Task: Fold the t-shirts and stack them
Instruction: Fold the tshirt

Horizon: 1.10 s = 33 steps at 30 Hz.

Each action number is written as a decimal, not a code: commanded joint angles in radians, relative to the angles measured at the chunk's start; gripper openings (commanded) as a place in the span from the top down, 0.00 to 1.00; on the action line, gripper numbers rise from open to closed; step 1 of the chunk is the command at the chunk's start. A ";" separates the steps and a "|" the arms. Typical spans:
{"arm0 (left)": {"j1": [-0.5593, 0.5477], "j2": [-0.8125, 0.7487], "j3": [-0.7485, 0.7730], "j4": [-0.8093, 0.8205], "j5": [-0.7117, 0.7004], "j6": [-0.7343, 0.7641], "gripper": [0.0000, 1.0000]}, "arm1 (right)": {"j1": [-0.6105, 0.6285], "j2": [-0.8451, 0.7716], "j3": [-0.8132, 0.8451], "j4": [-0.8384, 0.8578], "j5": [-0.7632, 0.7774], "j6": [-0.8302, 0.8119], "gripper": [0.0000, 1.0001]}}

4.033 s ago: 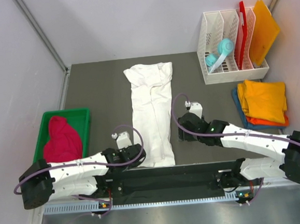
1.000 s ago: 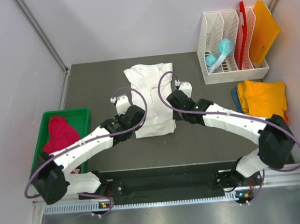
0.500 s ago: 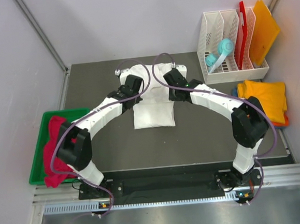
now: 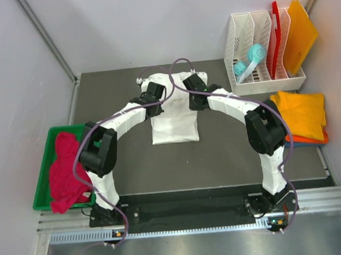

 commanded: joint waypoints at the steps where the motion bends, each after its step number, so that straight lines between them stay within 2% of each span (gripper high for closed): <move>1: 0.005 -0.017 0.040 0.007 -0.036 -0.005 0.88 | -0.011 -0.024 0.035 0.022 0.017 -0.016 0.67; 2: 0.006 -0.047 0.033 0.006 -0.055 -0.008 0.77 | -0.009 -0.062 0.028 0.042 0.025 -0.020 0.59; 3: 0.006 -0.066 0.023 0.010 -0.062 -0.010 0.66 | -0.007 -0.085 0.000 0.057 0.025 -0.023 0.45; 4: 0.005 -0.089 0.011 0.021 -0.069 -0.008 0.54 | -0.006 -0.111 -0.017 0.073 0.020 -0.030 0.41; 6: 0.005 -0.147 -0.017 0.038 -0.079 0.004 0.44 | 0.005 -0.168 -0.053 0.083 0.025 -0.033 0.34; 7: 0.005 -0.168 -0.020 0.027 -0.083 0.004 0.38 | 0.011 -0.183 -0.064 0.079 0.026 -0.034 0.33; 8: 0.006 -0.179 -0.024 0.018 -0.086 0.003 0.38 | 0.016 -0.214 -0.079 0.079 0.028 -0.030 0.33; 11: 0.002 -0.231 -0.076 0.003 -0.059 -0.017 0.40 | 0.043 -0.277 -0.165 0.097 0.005 -0.011 0.36; 13: -0.013 -0.274 -0.154 0.018 -0.014 -0.053 0.45 | 0.058 -0.305 -0.246 0.116 -0.023 0.006 0.52; 14: -0.021 -0.287 -0.185 0.061 0.009 -0.053 0.54 | 0.075 -0.326 -0.274 0.146 -0.030 0.016 0.60; 15: -0.039 -0.297 -0.217 0.075 0.022 -0.069 0.59 | 0.084 -0.334 -0.328 0.160 -0.042 0.023 0.75; 18: -0.069 -0.305 -0.311 0.138 0.096 -0.099 0.74 | 0.117 -0.325 -0.380 0.198 -0.070 0.039 0.96; 20: -0.073 -0.294 -0.360 0.191 0.147 -0.117 0.78 | 0.135 -0.302 -0.395 0.221 -0.076 0.046 1.00; 25: -0.076 -0.229 -0.388 0.259 0.205 -0.131 0.79 | 0.137 -0.234 -0.400 0.257 -0.115 0.073 1.00; 29: -0.078 -0.161 -0.354 0.207 0.225 -0.143 0.80 | 0.137 -0.188 -0.417 0.234 -0.139 0.102 1.00; 33: -0.084 -0.158 -0.420 0.185 0.213 -0.172 0.82 | 0.137 -0.199 -0.480 0.228 -0.151 0.125 1.00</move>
